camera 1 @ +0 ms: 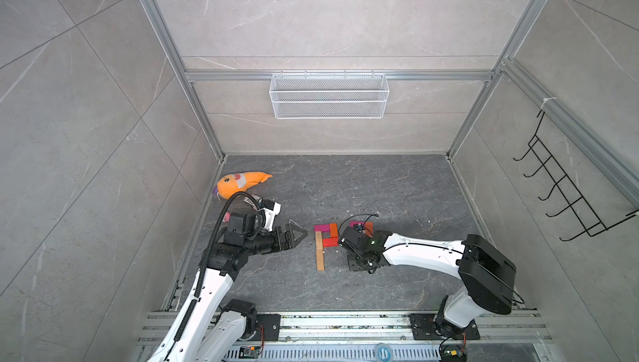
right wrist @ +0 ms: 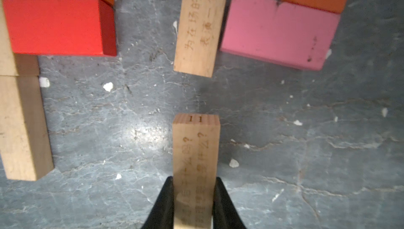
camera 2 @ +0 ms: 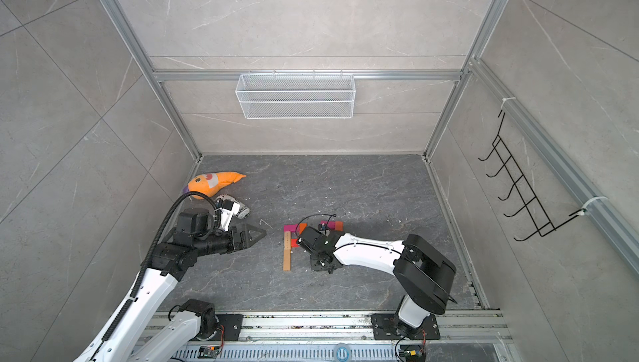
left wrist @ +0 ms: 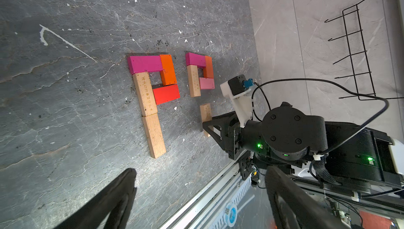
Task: Assemble the letter p with building blocks
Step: Assemble the building block at the center of the board.
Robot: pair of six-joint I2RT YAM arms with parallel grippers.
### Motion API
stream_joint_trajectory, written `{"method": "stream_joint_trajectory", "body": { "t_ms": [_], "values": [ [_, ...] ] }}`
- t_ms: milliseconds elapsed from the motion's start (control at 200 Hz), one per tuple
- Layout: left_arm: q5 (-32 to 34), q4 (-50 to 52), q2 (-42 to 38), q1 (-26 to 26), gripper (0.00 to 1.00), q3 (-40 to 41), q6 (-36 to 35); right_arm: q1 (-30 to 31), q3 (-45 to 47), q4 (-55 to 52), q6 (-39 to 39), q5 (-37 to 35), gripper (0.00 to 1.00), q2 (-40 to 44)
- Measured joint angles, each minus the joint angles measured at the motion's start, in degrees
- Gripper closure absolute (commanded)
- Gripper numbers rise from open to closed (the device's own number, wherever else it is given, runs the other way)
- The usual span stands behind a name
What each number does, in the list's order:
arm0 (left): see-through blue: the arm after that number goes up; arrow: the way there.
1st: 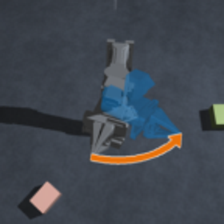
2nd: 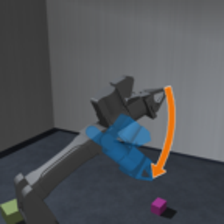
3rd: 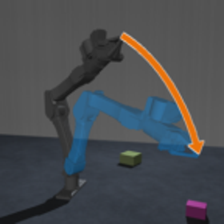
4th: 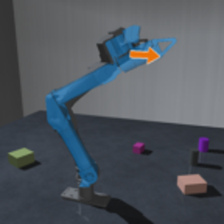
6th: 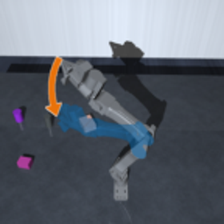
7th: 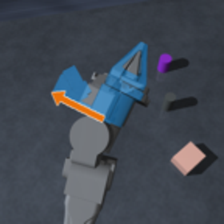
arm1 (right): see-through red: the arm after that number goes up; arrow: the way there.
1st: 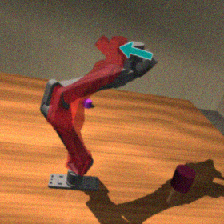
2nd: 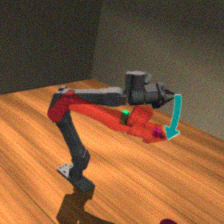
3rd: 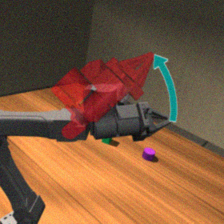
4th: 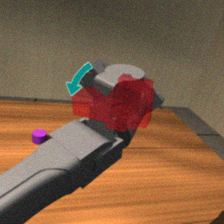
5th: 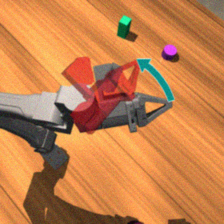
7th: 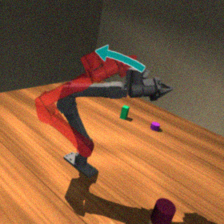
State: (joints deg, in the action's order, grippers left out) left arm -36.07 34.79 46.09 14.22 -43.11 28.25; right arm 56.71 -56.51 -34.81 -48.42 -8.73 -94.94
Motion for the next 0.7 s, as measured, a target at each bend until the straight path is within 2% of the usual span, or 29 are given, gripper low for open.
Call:
{"method": "stream_joint_trajectory", "body": {
  "t_ms": [699],
  "values": [
    [1.3, 0.2, -0.5, 0.0, 0.05, 0.4, 0.0, -4.0, -1.6, 1.3, -1.5, 4.5, 0.81, -4.1]
  ]
}}
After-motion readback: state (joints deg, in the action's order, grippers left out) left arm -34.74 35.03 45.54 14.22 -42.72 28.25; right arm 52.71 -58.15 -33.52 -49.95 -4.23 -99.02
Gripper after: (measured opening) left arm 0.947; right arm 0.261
